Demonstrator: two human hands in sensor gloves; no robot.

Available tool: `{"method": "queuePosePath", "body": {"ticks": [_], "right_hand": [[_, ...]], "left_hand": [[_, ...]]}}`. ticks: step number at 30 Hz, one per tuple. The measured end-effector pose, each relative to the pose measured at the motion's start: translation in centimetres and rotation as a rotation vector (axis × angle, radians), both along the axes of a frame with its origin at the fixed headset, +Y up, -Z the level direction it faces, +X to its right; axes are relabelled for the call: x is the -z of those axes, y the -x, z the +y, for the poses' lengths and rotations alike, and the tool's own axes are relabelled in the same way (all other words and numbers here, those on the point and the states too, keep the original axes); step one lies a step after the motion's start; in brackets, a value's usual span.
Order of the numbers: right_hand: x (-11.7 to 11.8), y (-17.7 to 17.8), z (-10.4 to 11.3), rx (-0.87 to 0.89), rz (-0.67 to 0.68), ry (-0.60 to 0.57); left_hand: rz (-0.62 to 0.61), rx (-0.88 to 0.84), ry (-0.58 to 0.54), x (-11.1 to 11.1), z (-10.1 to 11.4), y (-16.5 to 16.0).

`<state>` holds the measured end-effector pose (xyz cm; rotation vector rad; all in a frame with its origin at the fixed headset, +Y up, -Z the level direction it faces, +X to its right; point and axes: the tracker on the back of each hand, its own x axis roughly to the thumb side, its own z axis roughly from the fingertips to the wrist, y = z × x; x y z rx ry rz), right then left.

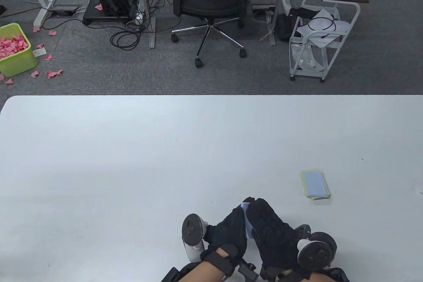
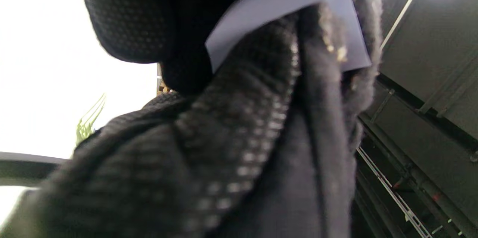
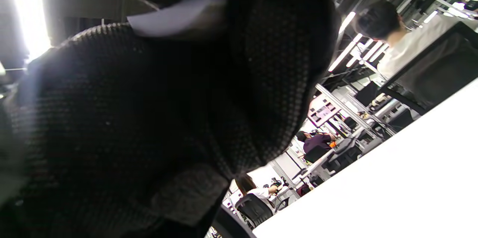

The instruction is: Tear off the sticky note

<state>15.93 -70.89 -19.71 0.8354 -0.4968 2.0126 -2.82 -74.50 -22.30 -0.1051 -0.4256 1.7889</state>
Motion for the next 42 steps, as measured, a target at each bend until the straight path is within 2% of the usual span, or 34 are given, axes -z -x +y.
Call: {"method": "queuePosePath", "body": {"ticks": [5, 11, 13, 15, 17, 21, 22, 24, 26, 27, 30, 32, 39, 42], "right_hand": [[-0.1, 0.1, 0.1, -0.013, 0.004, -0.041], [-0.3, 0.1, 0.2, -0.029, 0.063, -0.059], [-0.3, -0.1, 0.3, -0.021, 0.067, -0.052], [0.0, -0.9, 0.7, 0.089, 0.058, 0.014], [1.0, -2.8, 0.6, 0.215, 0.026, 0.166], [3.2, -6.8, -0.5, 0.299, -0.044, 0.435], [3.5, -7.5, -0.7, 0.306, -0.07, 0.465], [4.4, -9.2, -0.9, 0.273, -0.14, 0.49], [5.1, -10.7, -0.7, 0.16, -0.233, 0.431], [5.3, -11.6, -0.4, 0.046, -0.305, 0.345], [5.8, -13.1, 0.1, -0.226, -0.427, 0.207], [6.4, -14.0, -0.3, -0.371, -0.492, 0.161], [9.1, -16.6, -2.4, -0.395, -0.605, 0.277], [10.3, -16.9, -3.0, -0.479, -0.592, 0.314]], "left_hand": [[-0.007, -0.036, 0.041, 0.0, -0.1, 0.0], [-0.04, -0.167, 0.221, 0.6, -1.3, 0.8], [-0.056, -0.203, 0.241, 0.9, -1.6, 1.4], [-0.015, -0.179, 0.244, 1.3, -1.9, 2.4], [0.008, -0.144, 0.237, 1.5, -2.4, 3.6], [0.048, -0.148, 0.247, 1.7, -2.5, 5.2], [0.047, -0.139, 0.241, 1.8, -2.5, 5.5], [0.051, -0.119, 0.224, 2.0, -2.4, 5.9], [0.071, -0.12, 0.221, 2.0, -2.3, 6.1], [0.069, -0.128, 0.217, 2.0, -2.1, 6.1], [0.064, -0.123, 0.204, 1.9, -1.9, 6.1], [0.062, -0.121, 0.201, 2.0, -1.8, 6.1], [0.054, -0.127, 0.212, 2.1, -1.8, 6.0], [0.049, -0.119, 0.211, 2.0, -1.8, 5.9]]}}
